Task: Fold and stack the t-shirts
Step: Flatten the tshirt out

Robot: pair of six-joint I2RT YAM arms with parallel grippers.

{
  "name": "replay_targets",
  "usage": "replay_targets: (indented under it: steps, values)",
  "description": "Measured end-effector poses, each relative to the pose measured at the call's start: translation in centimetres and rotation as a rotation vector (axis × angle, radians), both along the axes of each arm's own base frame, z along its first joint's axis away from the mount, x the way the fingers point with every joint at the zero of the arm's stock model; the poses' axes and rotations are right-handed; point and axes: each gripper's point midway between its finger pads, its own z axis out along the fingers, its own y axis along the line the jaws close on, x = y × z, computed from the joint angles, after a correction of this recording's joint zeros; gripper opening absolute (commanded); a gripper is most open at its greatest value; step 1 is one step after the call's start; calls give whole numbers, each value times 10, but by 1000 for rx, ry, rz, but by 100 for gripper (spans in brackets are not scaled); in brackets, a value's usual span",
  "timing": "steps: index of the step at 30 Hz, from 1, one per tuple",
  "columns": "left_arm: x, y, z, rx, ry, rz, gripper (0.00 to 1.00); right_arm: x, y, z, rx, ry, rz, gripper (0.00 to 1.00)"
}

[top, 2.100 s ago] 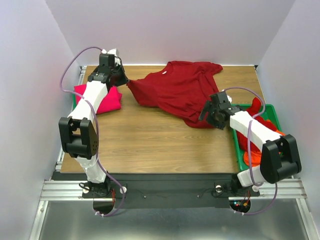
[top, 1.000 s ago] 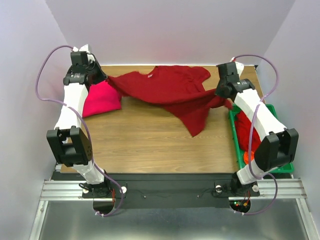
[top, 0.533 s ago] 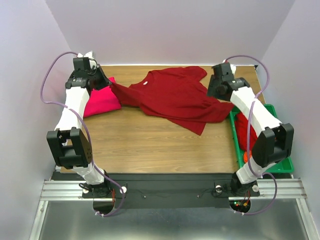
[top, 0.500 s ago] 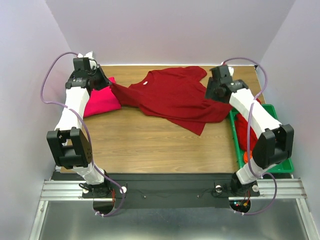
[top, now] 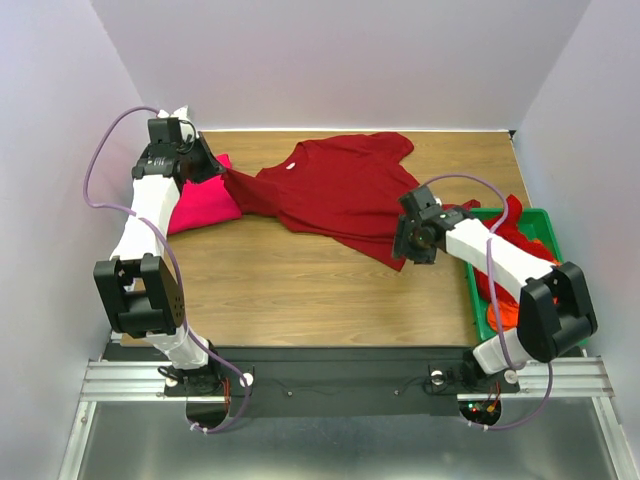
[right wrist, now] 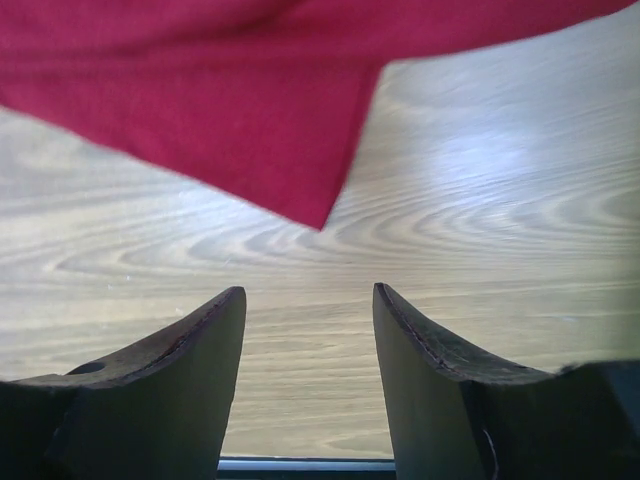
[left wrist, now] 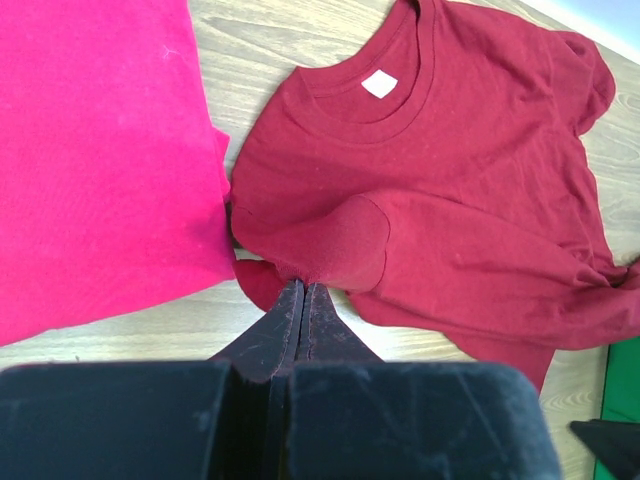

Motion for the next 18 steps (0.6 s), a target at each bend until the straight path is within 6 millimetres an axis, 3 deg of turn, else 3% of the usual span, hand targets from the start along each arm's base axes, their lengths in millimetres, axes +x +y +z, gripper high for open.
replay_targets:
  steps: [9, 18]
  values:
    - [-3, 0, -11, 8, 20, -5, 0, 0, 27, -45, 30, 59, 33, 60]
    - [-5, 1, -13, 14, 26, -7, 0, 4, 22, -64, -19, 71, 6, 59]
